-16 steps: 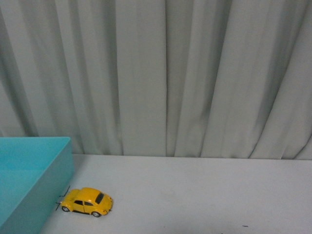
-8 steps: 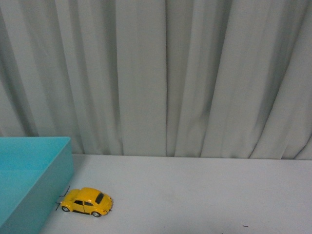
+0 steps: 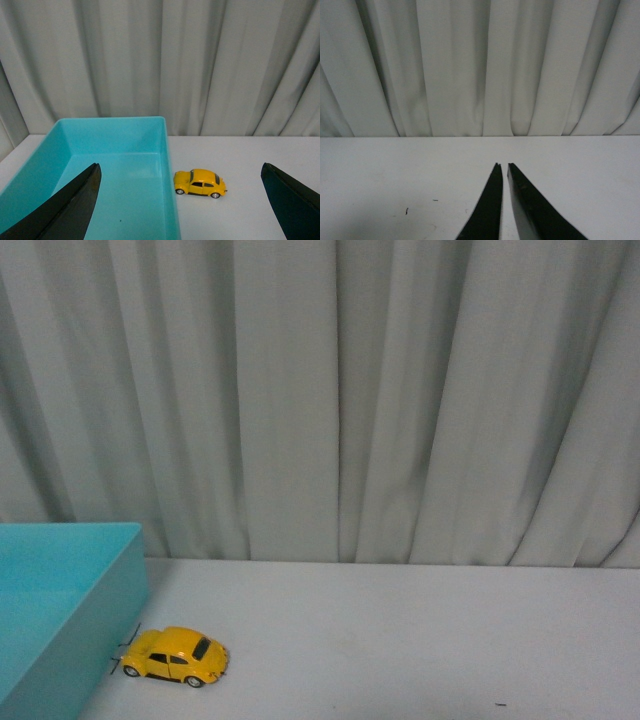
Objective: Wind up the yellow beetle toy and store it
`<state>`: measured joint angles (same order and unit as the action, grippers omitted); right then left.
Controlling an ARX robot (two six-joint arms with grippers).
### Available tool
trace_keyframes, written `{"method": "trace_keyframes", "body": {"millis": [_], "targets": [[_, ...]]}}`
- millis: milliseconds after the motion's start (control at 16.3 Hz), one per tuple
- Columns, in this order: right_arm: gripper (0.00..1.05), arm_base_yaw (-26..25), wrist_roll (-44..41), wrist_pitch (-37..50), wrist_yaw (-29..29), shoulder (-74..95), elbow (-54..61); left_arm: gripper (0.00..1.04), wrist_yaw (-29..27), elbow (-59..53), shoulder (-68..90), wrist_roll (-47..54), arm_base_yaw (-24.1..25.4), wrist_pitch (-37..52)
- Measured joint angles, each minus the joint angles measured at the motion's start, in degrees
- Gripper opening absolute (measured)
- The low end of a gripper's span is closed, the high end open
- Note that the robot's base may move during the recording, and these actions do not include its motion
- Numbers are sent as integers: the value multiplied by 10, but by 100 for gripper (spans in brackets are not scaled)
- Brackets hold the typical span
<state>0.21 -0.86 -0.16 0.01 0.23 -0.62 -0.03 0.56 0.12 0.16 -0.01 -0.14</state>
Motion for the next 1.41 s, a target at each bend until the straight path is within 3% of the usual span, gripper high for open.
{"method": "trace_keyframes", "body": {"millis": [123,306,674,735,796,858,980,1164,1287,1409], "targets": [[25,0,0,0,0,-1,0,98,0,0,0,0,0,0],[34,0,0,0,0,-1,0,98,0,0,0,0,0,0],[100,0,0,0,0,-1,0,98,-4,3,3,-4,-2,-15],[99,0,0,-1,0,-1,0,98,-37,31,35,-38,-20,-89],[97,0,0,-1,0,-1,0,98,-75,60,108,-78,-54,-100],[98,0,0,0,0,-1,0,98,-113,126,249,-123,-112,-16],[98,0,0,-1,0,-1,0,98,-116,202,384,-117,-143,98],[98,0,0,0,0,-1,0,98,-105,312,621,-41,-155,204],[98,0,0,-1,0,-1,0,98,-87,425,831,99,-155,210],[98,0,0,0,0,-1,0,98,-64,510,935,219,-154,183]]}}
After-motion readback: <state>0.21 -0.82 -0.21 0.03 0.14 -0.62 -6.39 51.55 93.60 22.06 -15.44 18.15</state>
